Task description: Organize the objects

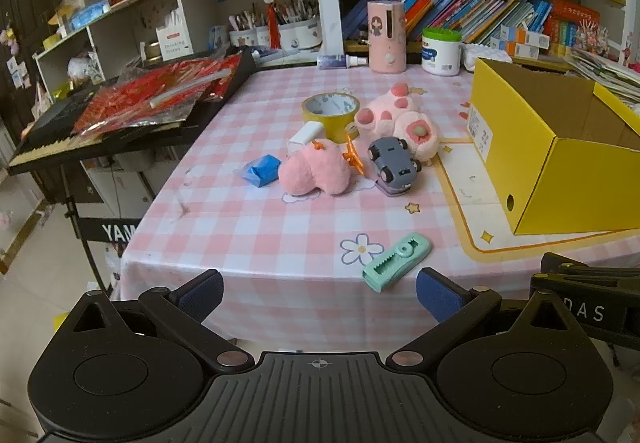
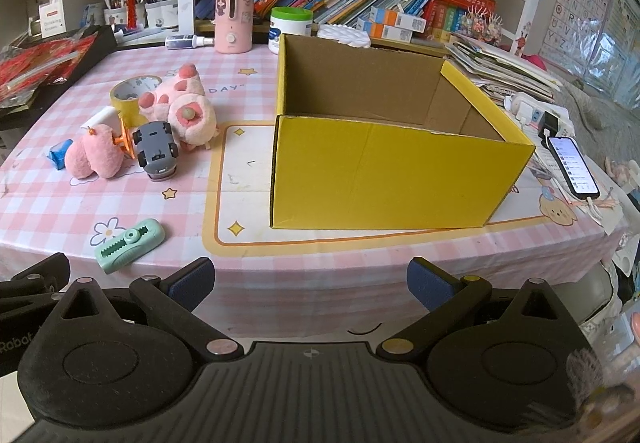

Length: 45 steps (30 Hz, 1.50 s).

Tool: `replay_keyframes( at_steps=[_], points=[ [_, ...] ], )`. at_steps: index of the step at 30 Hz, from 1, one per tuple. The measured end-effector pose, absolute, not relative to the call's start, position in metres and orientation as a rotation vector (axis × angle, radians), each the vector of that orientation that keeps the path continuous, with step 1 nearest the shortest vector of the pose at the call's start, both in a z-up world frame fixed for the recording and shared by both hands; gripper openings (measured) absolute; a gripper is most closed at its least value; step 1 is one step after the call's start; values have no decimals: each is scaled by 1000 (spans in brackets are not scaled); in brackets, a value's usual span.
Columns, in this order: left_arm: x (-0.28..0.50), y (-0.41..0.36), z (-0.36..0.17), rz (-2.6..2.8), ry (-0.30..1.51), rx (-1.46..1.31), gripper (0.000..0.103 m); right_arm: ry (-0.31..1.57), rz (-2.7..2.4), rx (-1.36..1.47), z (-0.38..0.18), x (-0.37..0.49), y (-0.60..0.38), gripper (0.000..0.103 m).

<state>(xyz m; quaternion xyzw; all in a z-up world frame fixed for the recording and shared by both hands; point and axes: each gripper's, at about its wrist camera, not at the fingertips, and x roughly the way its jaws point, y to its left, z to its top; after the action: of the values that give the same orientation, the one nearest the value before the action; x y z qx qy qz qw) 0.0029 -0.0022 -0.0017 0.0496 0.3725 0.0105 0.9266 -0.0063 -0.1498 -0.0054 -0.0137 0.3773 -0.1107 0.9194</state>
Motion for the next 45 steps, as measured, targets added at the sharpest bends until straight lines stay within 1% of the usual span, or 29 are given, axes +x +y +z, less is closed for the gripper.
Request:
replay_keyframes(
  at_steps=[45],
  points=[
    [2,4,-2,-5,772,71,103,792,-225,-19,-5,-5,-147,103]
  ],
)
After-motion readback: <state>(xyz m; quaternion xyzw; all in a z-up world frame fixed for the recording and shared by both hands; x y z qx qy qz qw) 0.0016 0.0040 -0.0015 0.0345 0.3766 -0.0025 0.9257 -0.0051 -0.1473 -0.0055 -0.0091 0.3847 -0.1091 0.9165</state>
